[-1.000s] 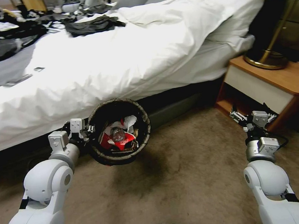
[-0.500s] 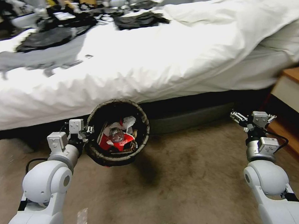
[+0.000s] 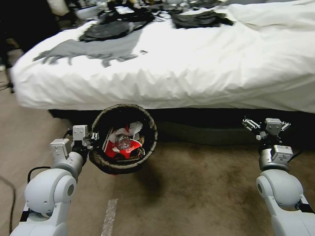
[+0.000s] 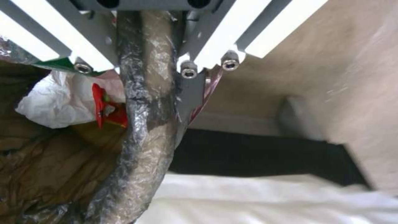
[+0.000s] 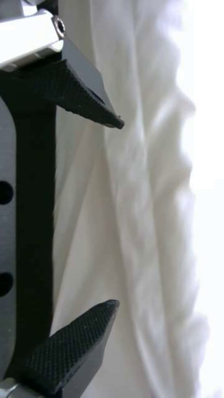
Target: Pick up the trash bin, then pick up the garbage from the floor and place it into the trash bin.
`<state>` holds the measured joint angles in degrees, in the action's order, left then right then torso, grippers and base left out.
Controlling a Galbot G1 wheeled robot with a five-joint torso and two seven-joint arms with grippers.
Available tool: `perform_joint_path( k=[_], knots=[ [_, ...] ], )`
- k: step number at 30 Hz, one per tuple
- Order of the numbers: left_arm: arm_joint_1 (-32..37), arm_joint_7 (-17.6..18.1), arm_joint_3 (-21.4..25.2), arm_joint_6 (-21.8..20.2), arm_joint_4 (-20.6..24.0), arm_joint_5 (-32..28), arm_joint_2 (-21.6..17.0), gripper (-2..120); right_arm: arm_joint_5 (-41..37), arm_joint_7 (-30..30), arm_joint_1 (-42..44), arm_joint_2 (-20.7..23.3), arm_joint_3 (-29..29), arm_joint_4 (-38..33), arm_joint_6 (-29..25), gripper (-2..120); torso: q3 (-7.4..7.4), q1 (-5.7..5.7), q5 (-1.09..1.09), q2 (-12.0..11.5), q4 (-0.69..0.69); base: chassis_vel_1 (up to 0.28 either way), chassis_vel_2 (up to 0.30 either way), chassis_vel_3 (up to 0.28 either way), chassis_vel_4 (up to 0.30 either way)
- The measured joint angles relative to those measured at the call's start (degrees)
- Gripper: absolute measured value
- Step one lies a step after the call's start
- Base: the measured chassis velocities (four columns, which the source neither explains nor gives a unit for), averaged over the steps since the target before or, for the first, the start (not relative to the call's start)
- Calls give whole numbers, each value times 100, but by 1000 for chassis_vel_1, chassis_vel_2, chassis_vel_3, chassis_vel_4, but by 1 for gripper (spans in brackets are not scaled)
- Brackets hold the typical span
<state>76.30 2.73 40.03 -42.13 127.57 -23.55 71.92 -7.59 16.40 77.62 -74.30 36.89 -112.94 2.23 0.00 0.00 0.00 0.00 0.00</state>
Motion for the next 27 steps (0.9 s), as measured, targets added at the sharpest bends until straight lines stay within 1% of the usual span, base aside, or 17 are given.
perform_joint_path(
  k=[27],
  knots=[
    [-43, 29, -3, 0, -83, -28, -26, 1, 40, -23, -41, -61, -75, 81, 2, 100, 0, 0, 0, 0, -1, 126, 122, 129, 124]
  ],
)
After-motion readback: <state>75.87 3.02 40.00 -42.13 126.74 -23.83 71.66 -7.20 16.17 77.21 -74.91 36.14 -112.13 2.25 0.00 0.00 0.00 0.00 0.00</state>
